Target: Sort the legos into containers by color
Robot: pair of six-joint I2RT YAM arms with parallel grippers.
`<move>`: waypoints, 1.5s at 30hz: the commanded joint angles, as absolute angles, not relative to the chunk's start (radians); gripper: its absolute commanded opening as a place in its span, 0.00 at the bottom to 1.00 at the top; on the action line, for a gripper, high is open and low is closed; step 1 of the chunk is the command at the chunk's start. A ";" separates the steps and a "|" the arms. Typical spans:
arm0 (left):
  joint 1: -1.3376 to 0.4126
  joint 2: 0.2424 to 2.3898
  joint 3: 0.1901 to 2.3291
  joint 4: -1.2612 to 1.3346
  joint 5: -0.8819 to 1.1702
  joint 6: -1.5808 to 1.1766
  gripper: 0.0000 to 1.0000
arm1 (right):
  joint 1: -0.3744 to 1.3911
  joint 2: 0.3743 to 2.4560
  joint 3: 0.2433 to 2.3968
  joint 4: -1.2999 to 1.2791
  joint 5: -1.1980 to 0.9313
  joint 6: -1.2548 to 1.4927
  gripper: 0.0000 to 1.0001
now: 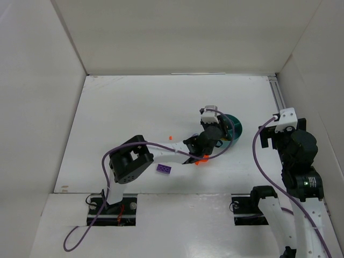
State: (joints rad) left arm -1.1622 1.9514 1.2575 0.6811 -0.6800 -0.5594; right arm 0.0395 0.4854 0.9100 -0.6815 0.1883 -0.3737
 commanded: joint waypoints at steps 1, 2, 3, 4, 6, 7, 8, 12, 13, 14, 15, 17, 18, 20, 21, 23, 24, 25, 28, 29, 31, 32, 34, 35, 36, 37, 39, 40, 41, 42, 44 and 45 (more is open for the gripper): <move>-1.161 1.937 1.238 0.747 -0.698 -0.571 0.19 | 0.035 0.485 0.934 -0.667 0.209 -0.360 1.00; -1.161 1.937 1.238 0.747 -0.698 -0.571 0.21 | 0.035 0.485 0.934 -0.667 0.200 -0.360 1.00; -1.170 1.937 1.238 0.747 -0.698 -0.580 0.27 | 0.035 0.485 0.934 -0.667 0.199 -0.360 1.00; -1.170 1.937 1.238 0.747 -0.698 -0.580 0.30 | 0.035 0.485 0.934 -0.667 0.199 -0.360 1.00; -1.170 1.937 1.238 0.747 -0.698 -0.580 0.34 | 0.035 0.485 0.934 -0.667 0.199 -0.360 1.00; -1.170 1.937 1.238 0.747 -0.707 -0.580 0.36 | 0.035 0.485 0.934 -0.667 0.199 -0.360 1.00; -1.170 1.937 1.238 0.747 -0.707 -0.580 0.38 | 0.035 0.485 0.934 -0.667 0.199 -0.360 1.00; -1.170 1.948 1.238 0.747 -0.707 -0.558 0.47 | 0.035 0.485 0.934 -0.667 0.199 -0.360 1.00; -1.170 1.948 1.238 0.747 -0.707 -0.558 0.50 | 0.035 0.485 0.934 -0.667 0.199 -0.360 1.00; -1.170 1.948 1.238 0.747 -0.707 -0.558 0.52 | 0.035 0.485 0.934 -0.667 0.199 -0.360 1.00; -1.170 1.948 1.238 0.747 -0.707 -0.558 0.52 | 0.035 0.485 0.934 -0.667 0.199 -0.360 1.00; -1.170 1.948 1.238 0.747 -0.707 -0.549 0.54 | 0.035 0.485 0.934 -0.667 0.199 -0.360 1.00; -1.170 1.948 1.238 0.747 -0.707 -0.549 0.54 | 0.035 0.485 0.934 -0.667 0.199 -0.360 1.00; -1.170 1.938 1.238 0.747 -0.707 -0.549 0.57 | 0.035 0.485 0.934 -0.667 0.199 -0.360 1.00; -1.170 1.937 1.238 0.747 -0.707 -0.535 0.58 | 0.035 0.485 0.934 -0.667 0.199 -0.360 1.00; -1.170 1.916 1.238 0.747 -0.695 -0.535 0.61 | 0.035 0.485 0.934 -0.667 0.199 -0.360 1.00; -1.170 1.902 1.229 0.729 -0.675 -0.522 0.72 | 0.035 0.485 0.934 -0.667 0.187 -0.360 1.00; -1.170 1.866 1.229 0.709 -0.675 -0.522 0.80 | 0.035 0.485 0.934 -0.667 0.177 -0.371 1.00; -1.170 1.755 1.188 0.613 -0.675 -0.491 1.00 | 0.035 0.494 0.924 -0.634 0.077 -0.428 1.00; -1.161 1.723 1.174 0.580 -0.675 -0.477 1.00 | 0.035 0.494 0.923 -0.623 0.034 -0.428 1.00; -1.140 1.654 1.148 0.494 -0.658 -0.500 1.00 | 0.035 0.517 0.914 -0.612 -0.065 -0.469 1.00; -1.122 1.585 1.135 0.394 -0.634 -0.518 1.00 | 0.035 0.529 0.914 -0.612 -0.090 -0.480 1.00; -1.040 1.517 1.086 0.300 -0.533 -0.580 1.00 | 0.035 0.571 0.914 -0.612 -0.144 -0.499 1.00; -1.004 1.456 1.062 0.240 -0.482 -0.592 1.00 | 0.035 0.584 0.914 -0.612 -0.208 -0.515 1.00; -0.964 1.427 1.011 0.213 -0.429 -0.592 1.00 | 0.035 0.595 0.904 -0.598 -0.242 -0.525 1.00; -0.893 1.399 0.982 0.192 -0.392 -0.607 1.00 | 0.035 0.606 0.904 -0.598 -0.271 -0.537 1.00; -0.833 1.327 0.928 0.141 -0.302 -0.607 1.00 | 0.072 0.620 0.893 -0.588 -0.311 -0.537 1.00; -0.795 1.307 0.893 0.120 -0.289 -0.598 1.00 | 0.093 0.649 0.893 -0.588 -0.311 -0.546 1.00; -0.782 1.290 0.881 0.097 -0.288 -0.598 1.00 | 0.122 0.663 0.893 -0.588 -0.299 -0.546 1.00; -0.773 1.276 0.871 0.050 -0.288 -0.598 1.00 | 0.156 0.676 0.893 -0.598 -0.263 -0.546 0.98; -0.764 1.227 0.842 0.017 -0.288 -0.607 1.00 | 0.276 0.719 0.893 -0.586 -0.214 -0.516 0.98; -0.755 1.210 0.833 -0.006 -0.275 -0.621 1.00 | 0.322 0.732 0.881 -0.571 -0.130 -0.494 0.98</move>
State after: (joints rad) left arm -0.7547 1.2659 0.8631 0.1173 -0.3569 -0.5945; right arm 0.2184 0.7025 0.8867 -0.6392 -0.2031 -0.5190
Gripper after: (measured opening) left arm 0.997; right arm 0.986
